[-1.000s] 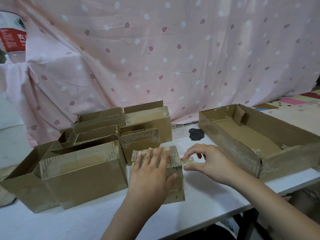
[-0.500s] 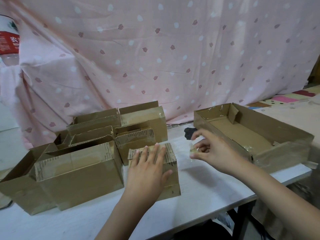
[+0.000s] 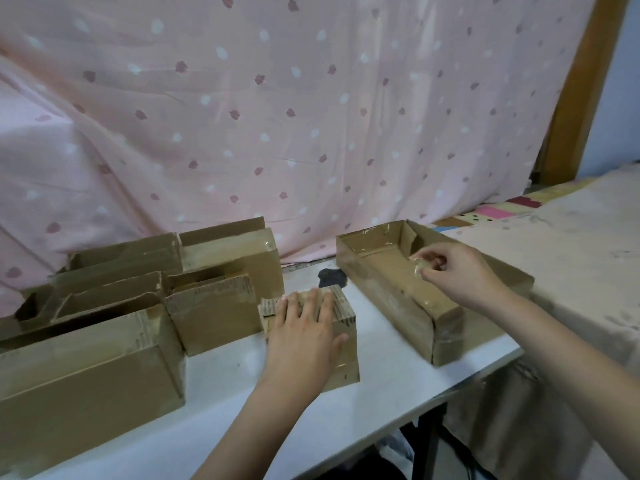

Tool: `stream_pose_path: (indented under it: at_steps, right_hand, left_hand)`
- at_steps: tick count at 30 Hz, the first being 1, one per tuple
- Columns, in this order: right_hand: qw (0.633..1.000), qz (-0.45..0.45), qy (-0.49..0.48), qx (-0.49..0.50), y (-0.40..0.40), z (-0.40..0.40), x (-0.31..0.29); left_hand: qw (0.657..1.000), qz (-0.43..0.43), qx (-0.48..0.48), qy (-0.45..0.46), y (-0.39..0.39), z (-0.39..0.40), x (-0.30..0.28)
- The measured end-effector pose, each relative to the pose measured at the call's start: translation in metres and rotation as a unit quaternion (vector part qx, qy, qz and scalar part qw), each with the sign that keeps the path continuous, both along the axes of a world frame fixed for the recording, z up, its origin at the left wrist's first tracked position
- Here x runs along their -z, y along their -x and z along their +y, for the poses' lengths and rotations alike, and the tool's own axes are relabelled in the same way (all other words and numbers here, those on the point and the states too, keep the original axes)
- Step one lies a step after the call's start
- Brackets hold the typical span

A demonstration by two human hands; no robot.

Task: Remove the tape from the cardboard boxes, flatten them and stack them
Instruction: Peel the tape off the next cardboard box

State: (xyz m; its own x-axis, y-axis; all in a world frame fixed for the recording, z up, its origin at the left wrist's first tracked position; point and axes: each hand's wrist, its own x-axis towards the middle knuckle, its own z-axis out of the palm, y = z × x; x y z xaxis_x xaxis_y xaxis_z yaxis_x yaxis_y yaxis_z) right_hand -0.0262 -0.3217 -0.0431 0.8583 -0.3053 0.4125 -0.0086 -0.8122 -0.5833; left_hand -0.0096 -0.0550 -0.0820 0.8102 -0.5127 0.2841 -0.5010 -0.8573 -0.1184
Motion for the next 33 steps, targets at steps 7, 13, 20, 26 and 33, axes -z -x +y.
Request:
stream_pose_path:
  at_steps: [7,13,20,26,33]
  right_hand:
    - [0.991,0.124,0.048,0.018,-0.024,-0.035,0.010]
    - [0.951,0.276,0.135,-0.015,-0.052,-0.035,0.022]
    - [0.932,0.329,0.148,-0.026,-0.068,-0.037,0.039]
    - [0.934,0.328,0.131,-0.047,-0.067,-0.039,0.035]
    - [0.945,0.299,0.129,-0.043,-0.057,-0.033,0.028]
  left_hand:
    - [1.000,-0.009,0.009,0.000,-0.011,-0.019,0.005]
    - [1.000,-0.015,0.010,0.000,-0.013,-0.022,0.005]
    - [1.000,-0.007,0.021,0.009,-0.017,-0.021,0.011]
    - [0.999,0.013,0.030,0.021,-0.021,-0.020,0.010]
    - [0.997,0.073,0.022,0.019,-0.022,-0.013,-0.016]
